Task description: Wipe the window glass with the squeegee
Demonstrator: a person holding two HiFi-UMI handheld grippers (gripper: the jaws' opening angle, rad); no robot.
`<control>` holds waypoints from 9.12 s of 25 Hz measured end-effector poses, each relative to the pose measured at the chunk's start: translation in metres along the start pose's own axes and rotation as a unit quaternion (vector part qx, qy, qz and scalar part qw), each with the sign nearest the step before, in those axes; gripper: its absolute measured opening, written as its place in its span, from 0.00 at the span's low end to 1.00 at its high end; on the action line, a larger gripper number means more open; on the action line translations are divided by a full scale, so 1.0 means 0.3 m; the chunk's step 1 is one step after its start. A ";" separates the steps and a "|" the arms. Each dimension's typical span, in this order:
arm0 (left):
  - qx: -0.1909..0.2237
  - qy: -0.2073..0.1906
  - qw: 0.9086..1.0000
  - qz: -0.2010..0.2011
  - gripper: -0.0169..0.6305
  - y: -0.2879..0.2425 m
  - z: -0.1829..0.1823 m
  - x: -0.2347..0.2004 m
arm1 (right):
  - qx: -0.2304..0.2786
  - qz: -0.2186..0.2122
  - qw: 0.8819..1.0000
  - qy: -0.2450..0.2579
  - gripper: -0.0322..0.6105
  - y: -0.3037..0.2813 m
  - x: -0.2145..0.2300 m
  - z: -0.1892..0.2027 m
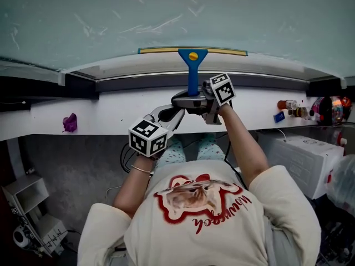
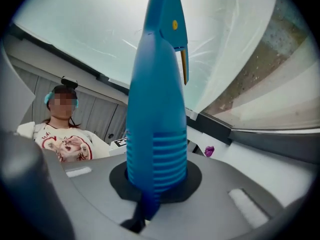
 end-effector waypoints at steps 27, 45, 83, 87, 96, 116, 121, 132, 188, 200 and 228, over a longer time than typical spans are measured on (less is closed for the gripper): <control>0.194 -0.100 0.976 -0.015 0.03 0.612 -0.309 0.007 | -0.121 0.001 0.978 0.171 0.07 -0.612 -0.357 -0.209; 0.328 -0.243 0.913 0.008 0.03 1.070 -0.887 -0.204 | -0.187 0.005 0.932 0.310 0.07 -1.135 -0.565 -0.721; 0.423 -0.262 0.867 0.004 0.03 1.209 -1.437 -0.129 | -0.181 0.023 0.923 0.339 0.09 -1.295 -0.915 -1.192; 0.415 -0.258 0.873 0.004 0.03 1.212 -1.456 -0.132 | -0.166 0.028 0.927 0.335 0.09 -1.285 -0.912 -1.217; 0.415 -0.253 0.874 0.005 0.03 1.204 -1.395 -0.158 | -0.156 0.015 0.929 0.335 0.10 -1.287 -0.868 -1.167; 0.397 -0.223 0.890 0.011 0.03 1.136 -1.313 -0.212 | -0.148 0.009 0.934 0.326 0.12 -1.244 -0.767 -1.119; 0.389 -0.218 0.895 0.009 0.03 1.122 -1.311 -0.219 | -0.146 0.012 0.934 0.327 0.12 -1.229 -0.753 -1.124; 0.378 -0.205 0.903 0.010 0.03 1.106 -1.289 -0.226 | -0.139 0.010 0.937 0.321 0.12 -1.216 -0.733 -1.107; 0.313 -0.127 0.941 0.001 0.03 0.900 -0.997 -0.343 | -0.111 0.009 0.957 0.269 0.16 -1.031 -0.425 -0.921; 0.297 -0.112 0.948 -0.002 0.03 0.863 -0.942 -0.366 | -0.107 0.006 0.959 0.262 0.16 -1.001 -0.371 -0.884; 0.258 -0.076 0.963 -0.005 0.03 0.790 -0.806 -0.389 | -0.095 0.001 0.972 0.215 0.17 -0.931 -0.261 -0.779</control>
Point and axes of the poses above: the fingertips, and each gripper's own axes: y backward along the fingers, x to its right, z out of its underside, the point moved 3 cm from there along y, backward along the fingers, and after that the axes turned 14 degrees about -z, right-handed, at the moved point
